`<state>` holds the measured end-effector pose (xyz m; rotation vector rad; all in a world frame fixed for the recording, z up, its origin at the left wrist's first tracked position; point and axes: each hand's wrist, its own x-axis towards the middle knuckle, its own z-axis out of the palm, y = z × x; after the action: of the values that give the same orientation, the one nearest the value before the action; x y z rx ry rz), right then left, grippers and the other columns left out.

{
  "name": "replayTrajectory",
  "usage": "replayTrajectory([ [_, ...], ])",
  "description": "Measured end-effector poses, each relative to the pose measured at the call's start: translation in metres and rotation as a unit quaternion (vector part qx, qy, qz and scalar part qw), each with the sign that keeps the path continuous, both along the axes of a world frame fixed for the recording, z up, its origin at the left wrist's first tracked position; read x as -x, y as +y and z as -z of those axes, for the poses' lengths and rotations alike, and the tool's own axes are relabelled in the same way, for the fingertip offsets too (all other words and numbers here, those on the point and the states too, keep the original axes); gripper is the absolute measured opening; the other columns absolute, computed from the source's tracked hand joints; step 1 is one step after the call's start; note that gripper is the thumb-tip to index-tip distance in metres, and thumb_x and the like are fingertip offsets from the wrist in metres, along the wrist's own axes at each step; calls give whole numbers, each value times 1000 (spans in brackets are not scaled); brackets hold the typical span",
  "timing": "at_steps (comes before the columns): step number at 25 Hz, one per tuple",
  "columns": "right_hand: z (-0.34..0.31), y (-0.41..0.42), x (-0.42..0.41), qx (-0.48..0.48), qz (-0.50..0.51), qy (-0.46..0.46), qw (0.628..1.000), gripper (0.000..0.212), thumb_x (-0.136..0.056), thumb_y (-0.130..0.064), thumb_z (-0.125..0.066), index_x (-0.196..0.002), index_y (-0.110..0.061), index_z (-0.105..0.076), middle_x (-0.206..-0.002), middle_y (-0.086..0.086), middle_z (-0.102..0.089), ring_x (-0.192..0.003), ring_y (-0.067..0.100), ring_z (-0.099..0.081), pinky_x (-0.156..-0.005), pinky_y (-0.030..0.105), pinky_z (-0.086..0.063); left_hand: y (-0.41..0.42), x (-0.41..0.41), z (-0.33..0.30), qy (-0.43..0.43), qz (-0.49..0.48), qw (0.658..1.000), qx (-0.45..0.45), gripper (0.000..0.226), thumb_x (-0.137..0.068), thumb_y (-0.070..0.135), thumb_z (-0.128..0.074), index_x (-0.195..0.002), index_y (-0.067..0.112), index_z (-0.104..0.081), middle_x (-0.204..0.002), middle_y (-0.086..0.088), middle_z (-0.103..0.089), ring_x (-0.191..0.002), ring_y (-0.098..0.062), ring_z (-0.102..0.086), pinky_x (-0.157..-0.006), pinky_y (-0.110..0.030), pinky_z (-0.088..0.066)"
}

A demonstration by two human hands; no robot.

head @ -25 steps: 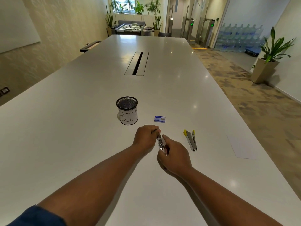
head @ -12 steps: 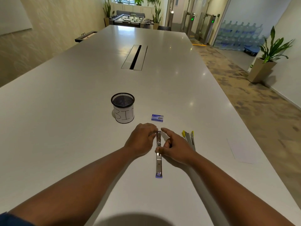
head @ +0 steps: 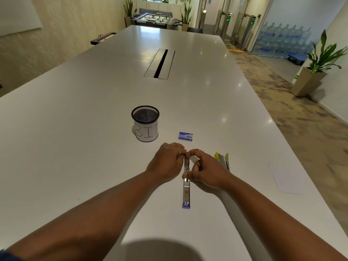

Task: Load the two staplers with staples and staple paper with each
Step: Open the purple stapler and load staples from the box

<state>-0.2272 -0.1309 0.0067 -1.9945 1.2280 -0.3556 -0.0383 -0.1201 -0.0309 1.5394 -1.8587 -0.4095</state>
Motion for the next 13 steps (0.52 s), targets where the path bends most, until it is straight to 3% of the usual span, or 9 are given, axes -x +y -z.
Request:
replayTrajectory([
  [7, 8, 13, 4, 21, 27, -93, 995, 38, -78, -25, -85, -100, -38, -58, -63, -5, -66, -64, 19, -63, -78, 51, -57, 1, 2, -1, -9, 2, 1000, 5, 28, -95, 19, -57, -114, 17, -77, -123, 0, -72, -111, -23, -61, -95, -39, -52],
  [10, 9, 20, 4, 63, 46, -103, 992, 39, -76, -25, -86, -98, -39, -57, -74, -15, -62, -61, 4, -54, -71, 41, -55, 1, 2, -2, -6, 5, 1000, 7, 26, -94, 16, -57, -110, 17, -78, -119, 1, -72, -108, -24, -62, -94, -40, -51],
  [13, 12, 28, 4, 83, 72, -107, 988, 36, -76, -26, -82, -99, -41, -57, -76, -14, -62, -64, 8, -54, -75, 47, -56, 2, 2, -3, -6, 13, 1000, 8, 25, -93, 14, -56, -104, 16, -78, -116, 0, -73, -104, -24, -63, -92, -43, -52],
])
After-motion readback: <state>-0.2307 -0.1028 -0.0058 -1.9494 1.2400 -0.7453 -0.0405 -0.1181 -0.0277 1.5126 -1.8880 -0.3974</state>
